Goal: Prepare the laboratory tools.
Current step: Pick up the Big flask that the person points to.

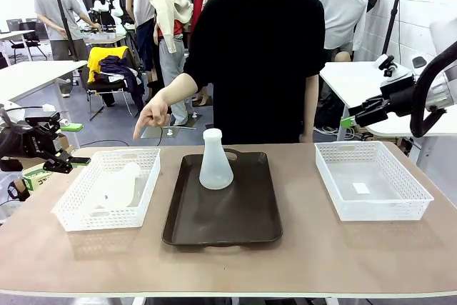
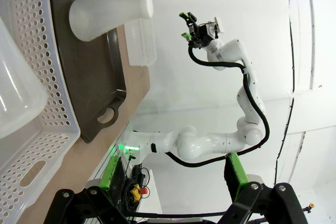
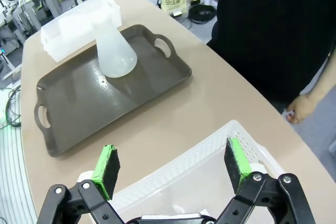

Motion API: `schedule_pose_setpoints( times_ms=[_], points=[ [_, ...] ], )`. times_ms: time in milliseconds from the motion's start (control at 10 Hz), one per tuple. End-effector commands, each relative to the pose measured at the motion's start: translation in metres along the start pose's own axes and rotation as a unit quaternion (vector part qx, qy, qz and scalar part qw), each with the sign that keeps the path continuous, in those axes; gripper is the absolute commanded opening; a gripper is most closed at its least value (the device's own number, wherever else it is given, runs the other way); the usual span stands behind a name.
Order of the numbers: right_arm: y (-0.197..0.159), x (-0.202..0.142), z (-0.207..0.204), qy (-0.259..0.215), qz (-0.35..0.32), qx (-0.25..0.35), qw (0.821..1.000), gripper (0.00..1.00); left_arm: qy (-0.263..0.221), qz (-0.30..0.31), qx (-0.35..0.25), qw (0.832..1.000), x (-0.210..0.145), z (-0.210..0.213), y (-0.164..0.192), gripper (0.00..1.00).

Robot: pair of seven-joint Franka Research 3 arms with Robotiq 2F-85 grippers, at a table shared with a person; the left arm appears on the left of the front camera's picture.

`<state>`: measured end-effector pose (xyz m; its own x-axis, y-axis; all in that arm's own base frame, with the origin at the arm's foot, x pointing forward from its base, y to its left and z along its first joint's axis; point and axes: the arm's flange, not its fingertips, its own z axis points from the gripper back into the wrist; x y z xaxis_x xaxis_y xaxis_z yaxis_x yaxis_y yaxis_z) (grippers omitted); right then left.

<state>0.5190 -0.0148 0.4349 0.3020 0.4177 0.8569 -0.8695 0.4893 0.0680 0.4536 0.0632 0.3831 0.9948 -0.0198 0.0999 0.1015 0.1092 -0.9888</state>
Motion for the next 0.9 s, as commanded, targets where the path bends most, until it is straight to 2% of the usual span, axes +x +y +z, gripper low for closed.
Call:
schedule_pose_setpoints(
  times_ms=[0,400,600,800],
  points=[
    [0.000,-0.003,0.000,0.006,0.003,0.003,1.000,1.00,0.000,-0.002,-0.001,1.000,0.000,0.001,-0.002,1.00],
    [0.000,-0.003,0.000,0.006,0.003,0.003,1.000,1.00,0.000,0.000,0.000,1.000,0.000,0.000,0.000,1.00],
    [0.000,-0.003,0.000,0.006,0.003,0.003,1.000,1.00,-0.040,-0.091,0.124,0.987,0.012,-0.005,-0.024,1.00],
    [0.000,-0.003,0.000,0.006,0.003,0.003,1.000,1.00,-0.031,-0.179,0.228,0.957,0.035,-0.009,-0.053,1.00]
  ],
)
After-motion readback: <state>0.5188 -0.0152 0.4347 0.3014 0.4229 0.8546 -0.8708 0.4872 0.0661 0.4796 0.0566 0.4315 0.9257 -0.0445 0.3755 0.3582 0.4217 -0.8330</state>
